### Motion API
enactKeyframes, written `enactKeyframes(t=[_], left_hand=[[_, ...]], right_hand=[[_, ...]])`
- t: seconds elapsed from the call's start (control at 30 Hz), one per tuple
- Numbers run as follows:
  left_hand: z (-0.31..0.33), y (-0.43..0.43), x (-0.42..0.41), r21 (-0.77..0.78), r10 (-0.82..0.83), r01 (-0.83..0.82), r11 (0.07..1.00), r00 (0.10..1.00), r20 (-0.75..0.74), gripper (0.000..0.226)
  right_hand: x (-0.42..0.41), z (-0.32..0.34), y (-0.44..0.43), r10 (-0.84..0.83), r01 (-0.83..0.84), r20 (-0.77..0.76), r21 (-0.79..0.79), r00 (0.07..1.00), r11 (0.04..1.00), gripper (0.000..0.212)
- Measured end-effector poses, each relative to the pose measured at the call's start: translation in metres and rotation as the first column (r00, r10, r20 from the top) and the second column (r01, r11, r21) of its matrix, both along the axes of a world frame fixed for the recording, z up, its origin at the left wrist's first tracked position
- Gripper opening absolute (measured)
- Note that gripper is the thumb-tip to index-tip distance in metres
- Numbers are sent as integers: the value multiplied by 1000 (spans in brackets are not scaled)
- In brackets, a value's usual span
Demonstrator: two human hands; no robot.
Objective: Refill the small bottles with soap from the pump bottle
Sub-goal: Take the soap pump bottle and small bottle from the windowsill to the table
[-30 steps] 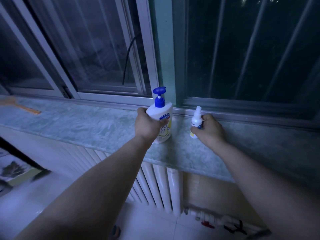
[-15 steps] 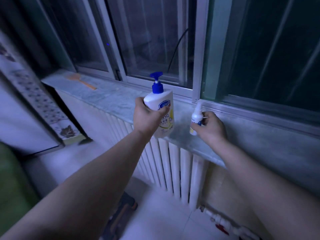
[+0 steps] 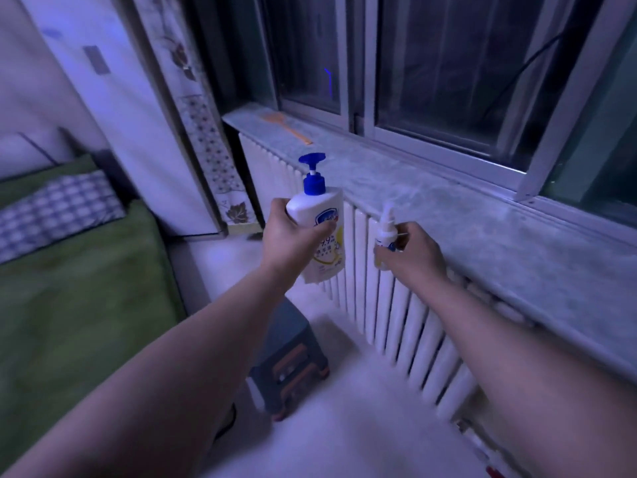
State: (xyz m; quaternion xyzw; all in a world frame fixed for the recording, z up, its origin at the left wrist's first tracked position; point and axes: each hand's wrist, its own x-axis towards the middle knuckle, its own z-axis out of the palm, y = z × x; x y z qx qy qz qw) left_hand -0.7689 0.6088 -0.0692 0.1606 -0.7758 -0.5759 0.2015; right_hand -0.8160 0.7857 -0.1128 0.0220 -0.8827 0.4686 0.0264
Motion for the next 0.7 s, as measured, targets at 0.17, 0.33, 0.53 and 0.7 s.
enactKeyframes(t=[0.17, 0.33, 0.53, 0.7], left_hand=[[-7, -66, 57, -3, 112, -112, 994, 994, 13, 56], [-11, -137, 136, 35, 265, -265, 964, 964, -2, 52], [-22, -218, 239, 80, 421, -420, 904, 907, 16, 54], [-25, -278, 328, 56, 524, -526, 849, 851, 47, 49]], right_hand=[[39, -5, -65, 105, -108, 55, 62, 993, 992, 23], [100, -3, -140, 224, -225, 51, 26, 973, 974, 25], [179, -7, -233, 371, -370, 57, -20, 927, 929, 27], [245, -16, -307, 486, -485, 60, -38, 872, 874, 24]])
